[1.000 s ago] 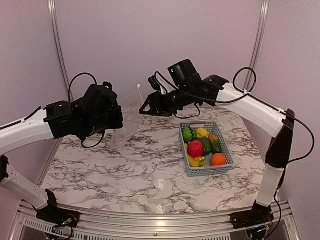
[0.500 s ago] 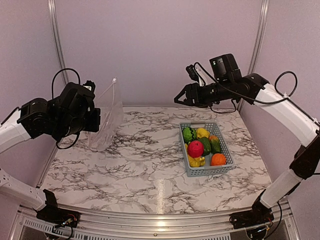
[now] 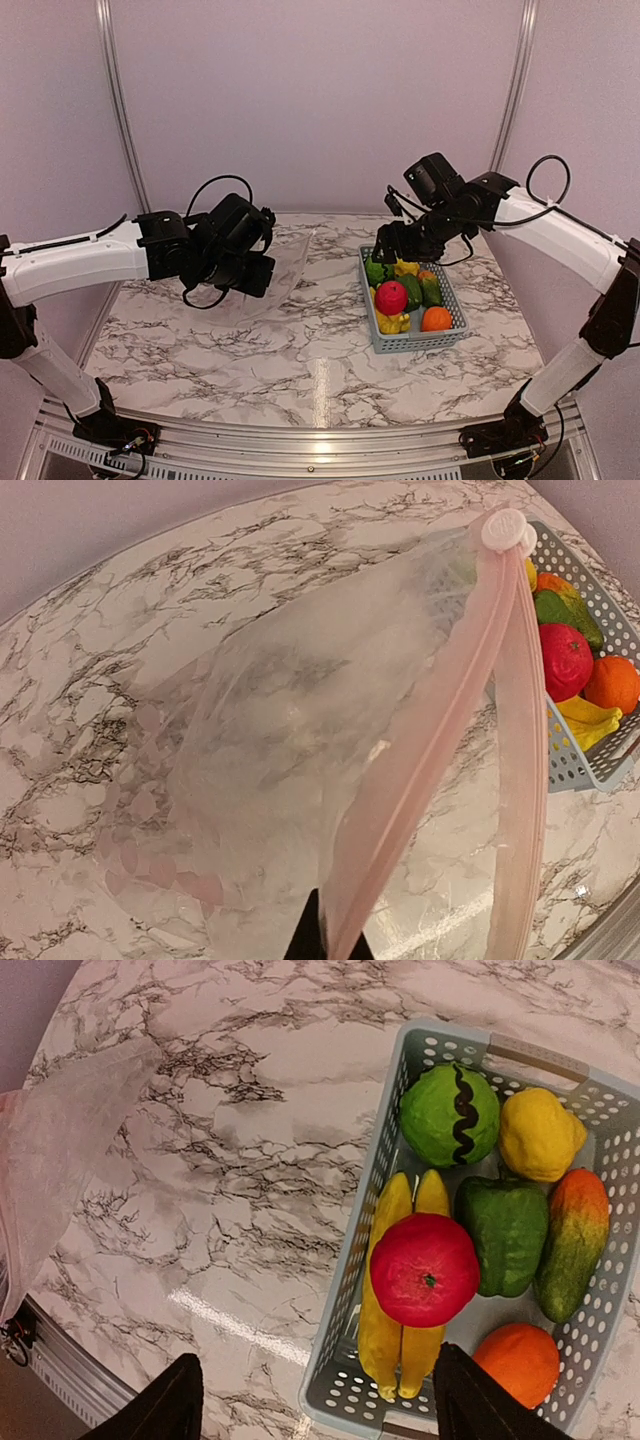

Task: Place the food in the zip-top bag and seal the zipper
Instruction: Pick up the fake vegetable from the bin.

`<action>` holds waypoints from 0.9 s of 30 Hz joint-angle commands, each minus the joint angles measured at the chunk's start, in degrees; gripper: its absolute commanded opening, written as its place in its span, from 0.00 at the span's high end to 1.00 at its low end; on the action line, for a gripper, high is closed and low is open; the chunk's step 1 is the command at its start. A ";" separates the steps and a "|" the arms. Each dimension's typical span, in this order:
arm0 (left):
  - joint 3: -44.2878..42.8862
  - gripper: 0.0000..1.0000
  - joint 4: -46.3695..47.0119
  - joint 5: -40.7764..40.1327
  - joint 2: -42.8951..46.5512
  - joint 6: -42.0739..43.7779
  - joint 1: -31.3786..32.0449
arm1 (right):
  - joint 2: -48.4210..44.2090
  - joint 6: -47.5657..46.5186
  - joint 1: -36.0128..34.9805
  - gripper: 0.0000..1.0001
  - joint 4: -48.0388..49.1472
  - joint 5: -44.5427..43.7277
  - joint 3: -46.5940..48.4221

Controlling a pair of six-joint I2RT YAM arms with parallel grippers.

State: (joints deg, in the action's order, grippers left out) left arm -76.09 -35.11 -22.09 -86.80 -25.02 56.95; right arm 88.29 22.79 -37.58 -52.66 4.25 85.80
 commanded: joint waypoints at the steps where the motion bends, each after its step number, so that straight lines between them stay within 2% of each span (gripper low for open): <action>1: 1.78 1.00 7.96 5.68 -0.64 0.89 -0.42 | 0.29 1.86 0.53 0.21 -3.06 -3.99 -1.97; 6: 5.69 1.00 12.63 8.12 -0.83 -0.75 -0.61 | 1.37 1.19 0.57 0.17 -1.02 -4.98 -5.17; 15: 8.08 1.00 19.52 5.94 -1.68 -10.90 -0.70 | 4.76 -8.71 2.61 0.12 0.12 -6.76 -6.01; 20: 2.13 1.00 15.88 6.47 -4.73 -10.27 -0.61 | 5.85 -9.87 7.63 0.12 1.32 -2.47 -6.49; 27: 1.13 0.99 13.72 9.77 -4.10 -9.54 -0.61 | 7.71 -9.51 7.95 0.15 5.17 1.82 -7.32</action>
State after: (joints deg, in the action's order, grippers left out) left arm -73.49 -18.72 -13.96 -91.46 -34.57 56.60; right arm 95.61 13.74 -29.43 -51.22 2.50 78.87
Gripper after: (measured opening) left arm 0.012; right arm 0.853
